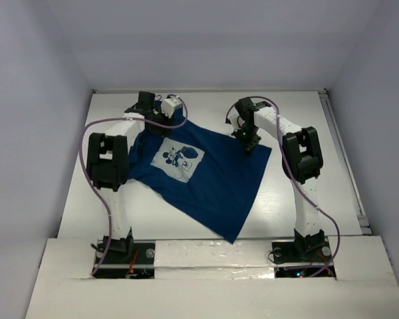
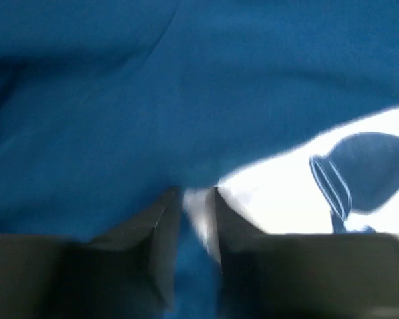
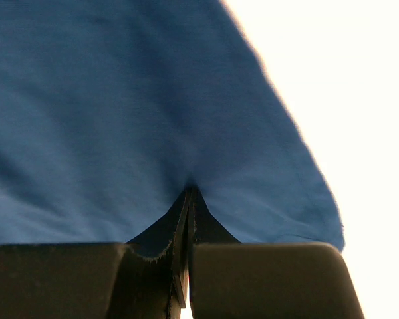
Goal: Fold and stack the t-shirts
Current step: Flatten out the tshirt
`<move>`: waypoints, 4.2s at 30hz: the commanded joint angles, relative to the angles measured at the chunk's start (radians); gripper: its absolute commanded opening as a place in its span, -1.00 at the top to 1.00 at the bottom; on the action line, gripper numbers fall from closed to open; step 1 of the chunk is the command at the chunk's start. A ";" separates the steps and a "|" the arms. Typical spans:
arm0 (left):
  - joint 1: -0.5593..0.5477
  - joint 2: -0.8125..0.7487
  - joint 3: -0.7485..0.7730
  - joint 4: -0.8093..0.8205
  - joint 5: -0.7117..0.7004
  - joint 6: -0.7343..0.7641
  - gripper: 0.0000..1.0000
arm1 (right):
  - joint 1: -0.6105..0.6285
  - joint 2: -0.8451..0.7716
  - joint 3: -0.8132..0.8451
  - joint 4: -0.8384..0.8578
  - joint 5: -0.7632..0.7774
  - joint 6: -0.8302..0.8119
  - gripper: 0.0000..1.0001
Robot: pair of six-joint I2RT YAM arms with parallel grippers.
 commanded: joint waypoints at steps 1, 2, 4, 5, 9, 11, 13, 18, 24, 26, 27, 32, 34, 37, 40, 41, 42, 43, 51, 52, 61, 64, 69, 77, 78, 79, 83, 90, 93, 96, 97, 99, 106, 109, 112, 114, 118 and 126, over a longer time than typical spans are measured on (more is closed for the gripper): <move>-0.021 0.077 0.106 -0.031 0.029 -0.045 0.69 | 0.007 -0.022 0.020 -0.038 -0.151 0.027 1.00; -0.030 0.113 0.142 -0.024 0.023 -0.085 0.83 | 0.007 -0.024 0.017 -0.038 -0.171 0.057 1.00; -0.041 0.148 0.168 -0.010 0.004 -0.118 1.00 | 0.007 -0.041 -0.006 0.007 -0.201 0.093 1.00; -0.041 0.156 0.194 -0.004 0.003 -0.150 1.00 | 0.007 -0.059 -0.032 0.026 -0.212 0.123 1.00; -0.062 0.220 0.301 -0.043 0.019 -0.200 1.00 | 0.007 -0.056 -0.043 0.066 -0.246 0.165 1.00; -0.073 0.265 0.364 -0.059 -0.008 -0.210 1.00 | 0.007 -0.044 -0.036 0.061 -0.243 0.176 1.00; -0.084 0.307 0.398 -0.073 -0.034 -0.219 1.00 | 0.007 -0.027 -0.029 0.060 -0.229 0.188 1.00; -0.104 0.377 0.518 -0.140 -0.025 -0.225 1.00 | -0.004 -0.001 0.014 0.049 -0.160 0.212 1.00; -0.127 0.386 0.548 -0.151 -0.022 -0.216 1.00 | -0.059 0.007 0.108 0.028 -0.093 0.235 1.00; -0.127 0.400 0.564 -0.157 -0.033 -0.216 1.00 | -0.073 0.011 0.132 0.020 -0.074 0.240 1.00; -0.127 0.409 0.587 -0.168 -0.037 -0.220 1.00 | -0.087 0.017 0.163 0.016 -0.056 0.243 1.00; -0.127 0.447 0.656 -0.194 -0.025 -0.231 1.00 | -0.142 0.048 0.273 -0.029 -0.042 0.243 1.00; -0.127 0.440 0.665 -0.197 -0.011 -0.233 1.00 | -0.157 0.048 0.315 -0.041 -0.106 0.242 1.00; -0.136 0.311 0.570 -0.133 0.033 -0.214 0.93 | -0.168 -0.062 0.219 0.058 -0.148 0.237 1.00; -0.171 0.221 0.481 -0.120 0.148 -0.147 0.67 | -0.168 -0.195 0.123 0.162 -0.169 0.228 1.00; -0.186 0.170 0.464 -0.123 0.168 -0.104 0.57 | -0.168 -0.225 0.065 0.184 -0.165 0.229 1.00; -0.222 0.147 0.431 -0.120 0.189 -0.089 0.50 | -0.168 -0.249 0.040 0.202 -0.160 0.226 1.00; -0.240 0.112 0.415 -0.119 0.229 -0.073 0.40 | -0.168 -0.269 0.020 0.215 -0.151 0.226 1.00; -0.397 0.061 0.383 -0.091 0.318 -0.012 0.24 | -0.194 -0.416 -0.135 0.256 -0.123 0.206 1.00; -0.412 0.071 0.395 -0.105 0.323 -0.006 0.26 | -0.194 -0.429 -0.150 0.258 -0.123 0.208 1.00; -0.521 0.289 0.542 -0.159 0.280 -0.049 0.68 | -0.392 -0.599 -0.228 0.393 -0.171 0.297 1.00; -0.542 0.364 0.619 -0.174 0.259 -0.095 0.85 | -0.429 -0.682 -0.260 0.466 -0.160 0.309 1.00; -0.576 0.461 0.709 -0.197 0.233 -0.142 0.98 | -0.447 -0.745 -0.257 0.477 -0.201 0.312 1.00; -0.644 0.588 0.800 -0.188 0.138 -0.187 1.00 | -0.447 -0.708 -0.254 0.417 -0.313 0.311 1.00; -0.644 0.608 0.855 -0.200 0.130 -0.191 1.00 | -0.447 -0.708 -0.254 0.414 -0.319 0.311 1.00; -0.644 0.627 0.887 -0.211 0.137 -0.194 1.00 | -0.447 -0.710 -0.254 0.413 -0.327 0.311 1.00; -0.644 0.690 0.996 -0.185 0.084 -0.280 1.00 | -0.447 -0.720 -0.253 0.405 -0.349 0.309 1.00; -0.644 0.720 1.067 -0.206 -0.005 -0.354 1.00 | -0.447 -0.756 -0.254 0.388 -0.396 0.312 1.00; -0.604 0.726 1.076 -0.171 0.010 -0.472 1.00 | -0.447 -0.757 -0.244 0.379 -0.424 0.312 1.00; -0.538 0.734 1.098 -0.108 0.094 -0.630 0.98 | -0.447 -0.762 -0.248 0.374 -0.445 0.338 1.00; -0.521 0.727 1.082 -0.078 0.128 -0.657 0.97 | -0.447 -0.765 -0.256 0.373 -0.457 0.326 1.00; -0.495 0.678 1.056 -0.033 0.213 -0.670 0.94 | -0.438 -0.753 -0.276 0.349 -0.480 0.280 1.00; -0.446 0.397 0.814 0.064 0.109 -0.563 0.70 | -0.372 -0.622 -0.316 0.168 -0.453 -0.008 0.84; -0.359 0.311 0.704 0.039 0.091 -0.550 0.68 | -0.310 -0.552 -0.328 0.077 -0.459 -0.097 0.86; -0.291 0.172 0.480 0.076 0.108 -0.465 0.72 | -0.158 -0.529 -0.386 0.012 -0.430 -0.151 0.86; -0.239 0.027 0.347 0.136 0.102 -0.422 0.74 | -0.044 -0.542 -0.415 0.034 -0.407 -0.154 0.79; -0.182 -0.119 0.110 0.072 0.115 -0.302 0.81 | 0.059 -0.484 -0.406 0.017 -0.404 -0.156 0.77; -0.087 -0.278 -0.226 -0.031 0.072 -0.122 1.00 | 0.279 -0.432 -0.464 0.012 -0.361 -0.185 0.96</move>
